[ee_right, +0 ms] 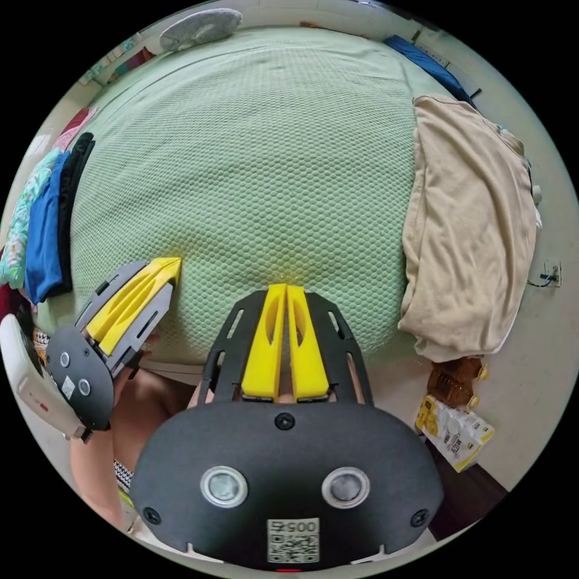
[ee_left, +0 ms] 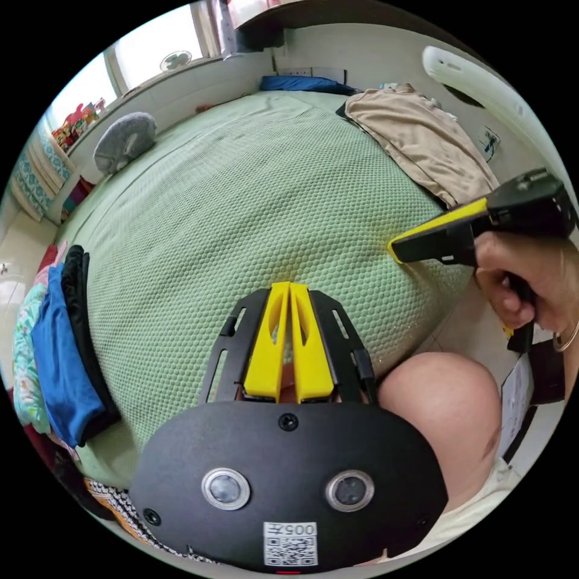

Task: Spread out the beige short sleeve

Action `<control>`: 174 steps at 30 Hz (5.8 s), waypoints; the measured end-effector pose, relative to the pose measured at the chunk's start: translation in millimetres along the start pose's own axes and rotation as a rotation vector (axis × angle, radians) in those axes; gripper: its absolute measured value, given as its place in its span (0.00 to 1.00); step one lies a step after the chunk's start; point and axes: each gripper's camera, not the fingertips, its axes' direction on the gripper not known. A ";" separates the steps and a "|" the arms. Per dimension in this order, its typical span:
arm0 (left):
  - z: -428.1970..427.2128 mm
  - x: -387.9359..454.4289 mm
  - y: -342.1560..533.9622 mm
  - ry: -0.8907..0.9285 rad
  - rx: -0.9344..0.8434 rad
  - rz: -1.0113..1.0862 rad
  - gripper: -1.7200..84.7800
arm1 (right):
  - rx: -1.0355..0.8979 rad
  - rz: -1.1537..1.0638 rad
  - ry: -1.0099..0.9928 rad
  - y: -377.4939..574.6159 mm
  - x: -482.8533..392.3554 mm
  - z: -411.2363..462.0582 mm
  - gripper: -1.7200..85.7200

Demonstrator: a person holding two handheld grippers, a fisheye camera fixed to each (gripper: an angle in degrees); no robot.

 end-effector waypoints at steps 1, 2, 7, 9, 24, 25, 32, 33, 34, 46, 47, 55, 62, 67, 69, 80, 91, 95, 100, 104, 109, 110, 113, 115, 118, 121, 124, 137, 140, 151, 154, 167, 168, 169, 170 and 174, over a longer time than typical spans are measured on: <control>2.8 -5.4 -2.1 0.031 -0.013 -0.039 0.01 | -0.003 0.008 -0.017 -1.0 1.4 0.8 0.00; 5.8 -10.6 -3.6 0.059 -0.023 -0.070 0.01 | -0.011 0.027 -0.050 -2.3 5.4 0.9 0.00; 17.5 -31.6 -4.1 0.167 -0.033 -0.214 0.01 | 0.025 0.046 -0.171 6.6 19.3 2.6 0.00; 21.5 -39.8 -1.3 0.210 -0.024 -0.280 0.01 | 0.060 0.044 -0.183 13.8 18.8 3.2 0.00; 24.9 -47.5 11.4 0.139 -0.019 -0.242 0.01 | 0.147 -0.011 -0.014 50.1 -25.4 4.8 0.00; 24.1 -49.4 13.5 0.139 -0.014 -0.228 0.01 | 0.151 -0.011 -0.016 53.0 -25.9 4.7 0.00; 19.4 -73.6 26.5 0.209 0.014 -0.217 0.02 | 0.179 -0.094 0.087 70.6 -44.5 5.3 0.00; 17.8 -76.8 28.2 0.222 0.026 -0.222 0.02 | 0.185 -0.100 0.080 72.4 -43.2 5.1 0.00; 14.6 -83.4 31.7 0.241 0.044 -0.235 0.02 | 0.191 -0.109 0.056 75.4 -39.1 4.4 0.00; 1.4 -129.5 55.9 0.185 0.093 -0.331 0.02 | 0.652 0.099 -0.111 138.1 33.0 -60.5 0.01; 1.1 -133.4 57.7 0.194 0.094 -0.337 0.02 | 0.676 0.168 -0.095 141.5 48.8 -70.8 0.01; -3.5 -155.2 68.6 0.215 0.093 -0.331 0.02 | 0.476 0.371 -0.009 133.1 125.2 -72.7 0.12; -12.1 -193.7 89.1 0.278 0.129 -0.412 0.01 | 0.461 0.489 -0.015 136.7 147.2 -52.7 0.09; -12.9 -219.4 100.5 0.321 0.130 -0.467 0.01 | 0.394 0.462 -0.042 133.3 162.1 -52.6 0.07; -13.6 -223.1 102.4 0.297 0.115 -0.452 0.01 | 0.393 0.437 -0.049 136.3 166.2 -50.7 0.06; -22.0 -238.2 114.3 0.209 0.053 -0.362 0.01 | 0.362 0.426 -0.044 143.6 167.0 -42.8 0.06; -33.3 -281.7 141.9 0.199 0.049 -0.375 0.01 | 0.391 0.436 0.008 163.3 150.2 -33.3 0.05; -37.5 -306.2 156.5 0.232 0.060 -0.426 0.01 | 0.415 0.328 0.209 165.8 109.1 -30.8 0.05; -43.3 -324.2 169.4 0.234 0.064 -0.435 0.01 | 0.552 0.323 0.131 181.3 76.5 -37.0 0.03; -48.8 -341.5 180.3 0.265 0.080 -0.480 0.01 | 0.608 0.287 0.047 184.2 38.4 -44.5 0.03; -57.4 -352.2 188.5 0.277 0.109 -0.489 0.01 | 0.612 0.148 -0.015 181.8 -18.9 -50.8 0.03; -58.5 -354.3 189.8 0.274 0.106 -0.488 0.01 | 0.606 0.105 -0.052 182.3 -35.1 -51.3 0.03; -60.2 -361.1 193.3 0.273 0.098 -0.502 0.01 | 0.581 -0.014 -0.118 185.7 -82.5 -51.5 0.03; -60.9 -366.6 196.1 0.287 0.097 -0.523 0.01 | 0.568 -0.083 -0.155 188.8 -113.0 -52.5 0.03; -63.5 -376.3 201.9 0.305 0.104 -0.574 0.01 | 0.554 -0.186 -0.234 195.4 -160.7 -57.2 0.03; -67.9 -383.6 207.8 0.309 0.120 -0.611 0.01 | 0.533 -0.264 -0.284 201.8 -199.9 -62.3 0.03; -71.5 -390.3 213.6 0.281 0.118 -0.654 0.01 | 0.507 -0.342 -0.314 205.5 -223.1 -64.7 0.03; -110.1 -379.3 217.7 0.126 0.269 -0.559 0.01 | 0.578 -0.251 -0.287 218.0 -51.6 -100.0 0.12; -124.2 -377.0 207.9 0.131 0.284 -0.560 0.01 | 0.566 -0.138 -0.285 219.6 17.2 -99.2 0.12; -130.0 -341.4 166.9 0.141 0.055 -0.332 0.07 | 0.389 -0.035 -0.280 208.5 94.6 -52.6 0.12; -113.3 -332.7 159.8 0.163 -0.002 -0.347 0.11 | 0.301 -0.042 -0.214 198.0 89.4 -34.2 0.10; -142.2 -274.8 158.0 0.089 0.019 -0.183 0.06 | 0.321 -0.130 -0.218 224.3 125.3 -83.1 0.00; -144.3 -273.0 159.7 0.104 0.020 -0.176 0.06 | 0.315 -0.126 -0.217 226.3 127.8 -83.1 0.00; -148.6 -270.0 163.2 0.139 0.025 -0.165 0.06 | 0.304 -0.116 -0.220 229.8 133.1 -82.2 0.00; -152.9 -268.3 166.5 0.178 0.030 -0.165 0.06 | 0.286 -0.108 -0.223 231.7 137.7 -80.2 0.00; -169.1 -270.3 174.3 0.260 0.057 -0.190 0.04 | 0.228 -0.091 -0.251 228.5 148.5 -78.6 0.01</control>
